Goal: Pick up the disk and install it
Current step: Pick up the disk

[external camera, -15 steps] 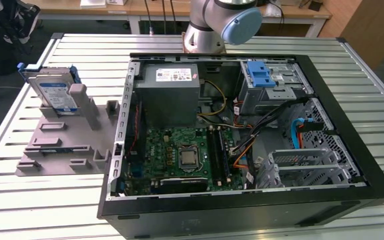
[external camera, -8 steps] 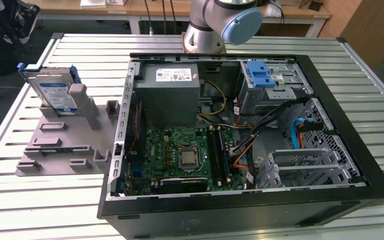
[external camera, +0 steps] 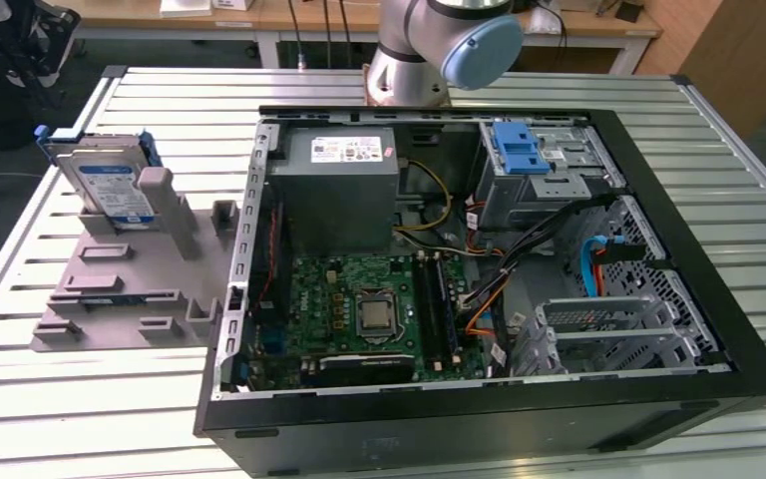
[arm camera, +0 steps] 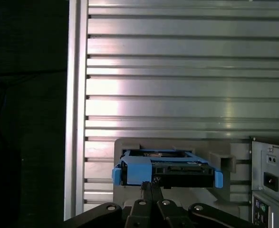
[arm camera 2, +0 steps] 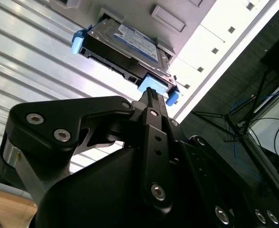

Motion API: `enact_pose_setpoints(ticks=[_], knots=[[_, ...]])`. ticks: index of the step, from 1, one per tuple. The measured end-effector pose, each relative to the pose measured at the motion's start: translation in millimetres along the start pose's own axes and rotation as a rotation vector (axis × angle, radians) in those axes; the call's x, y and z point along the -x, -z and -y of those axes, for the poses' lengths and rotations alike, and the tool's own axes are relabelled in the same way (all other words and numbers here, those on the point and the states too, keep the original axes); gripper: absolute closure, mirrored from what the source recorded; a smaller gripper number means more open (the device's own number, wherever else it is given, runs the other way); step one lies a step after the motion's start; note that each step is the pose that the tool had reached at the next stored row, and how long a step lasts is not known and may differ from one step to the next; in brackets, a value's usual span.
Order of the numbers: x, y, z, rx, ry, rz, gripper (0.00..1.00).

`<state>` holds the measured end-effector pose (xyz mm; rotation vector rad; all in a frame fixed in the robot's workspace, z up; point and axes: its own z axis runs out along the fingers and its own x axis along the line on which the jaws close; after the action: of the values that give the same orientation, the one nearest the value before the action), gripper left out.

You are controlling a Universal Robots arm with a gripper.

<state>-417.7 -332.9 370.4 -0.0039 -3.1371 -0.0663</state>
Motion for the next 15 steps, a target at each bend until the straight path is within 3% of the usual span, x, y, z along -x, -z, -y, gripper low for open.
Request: enact_pose_setpoints(ticks=[15], knots=[[0.0, -0.1, 0.0, -0.0001, 0.032, -0.0013, 0.89]])
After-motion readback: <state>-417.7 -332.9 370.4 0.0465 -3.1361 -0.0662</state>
